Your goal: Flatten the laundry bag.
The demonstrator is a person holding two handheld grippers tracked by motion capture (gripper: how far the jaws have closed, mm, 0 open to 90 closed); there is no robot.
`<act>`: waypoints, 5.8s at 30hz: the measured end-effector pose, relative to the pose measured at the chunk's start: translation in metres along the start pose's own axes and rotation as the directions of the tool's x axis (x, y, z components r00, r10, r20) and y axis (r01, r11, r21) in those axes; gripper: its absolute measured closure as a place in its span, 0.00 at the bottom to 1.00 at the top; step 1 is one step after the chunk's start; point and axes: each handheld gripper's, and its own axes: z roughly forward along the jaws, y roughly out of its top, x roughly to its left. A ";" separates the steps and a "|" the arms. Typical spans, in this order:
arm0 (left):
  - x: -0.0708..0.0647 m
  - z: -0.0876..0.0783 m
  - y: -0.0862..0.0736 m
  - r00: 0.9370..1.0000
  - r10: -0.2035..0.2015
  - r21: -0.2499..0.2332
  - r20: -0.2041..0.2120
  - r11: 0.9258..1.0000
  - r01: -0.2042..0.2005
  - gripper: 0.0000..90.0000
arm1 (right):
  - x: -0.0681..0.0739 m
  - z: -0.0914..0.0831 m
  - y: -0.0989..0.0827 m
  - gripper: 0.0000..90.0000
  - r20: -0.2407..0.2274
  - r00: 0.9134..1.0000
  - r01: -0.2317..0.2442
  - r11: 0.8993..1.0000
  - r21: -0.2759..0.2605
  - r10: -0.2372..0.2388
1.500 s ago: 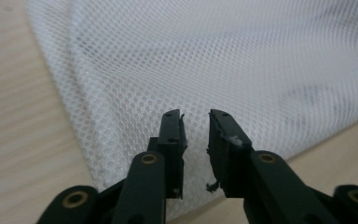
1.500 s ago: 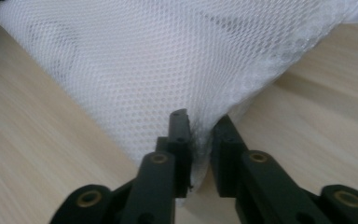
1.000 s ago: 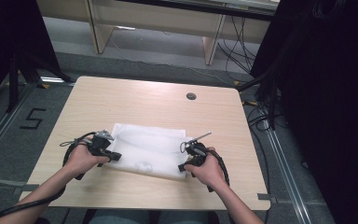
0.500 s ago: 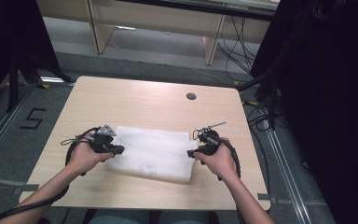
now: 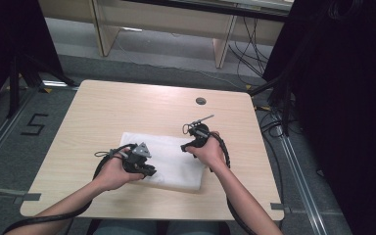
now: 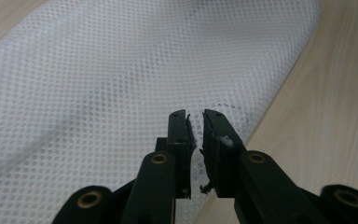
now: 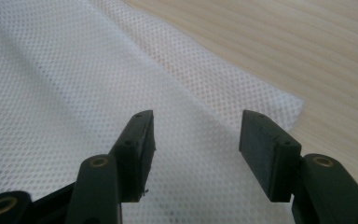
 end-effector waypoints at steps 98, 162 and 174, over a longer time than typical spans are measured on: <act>0.001 0.049 0.029 1.000 -0.008 0.037 -0.029 0.999 0.010 0.96 | 0.038 -0.067 0.038 1.00 -0.057 0.974 0.211 0.972 -0.103 -0.218; 0.039 -0.078 -0.074 0.951 -0.133 -0.083 -0.278 0.990 0.114 0.92 | 0.072 -0.090 0.003 0.99 -0.057 0.955 0.280 0.950 -0.140 -0.290; 0.051 -0.085 -0.079 0.939 -0.153 -0.092 -0.308 0.987 0.130 0.89 | 0.081 -0.086 -0.015 0.99 -0.074 0.951 0.287 0.947 -0.140 -0.300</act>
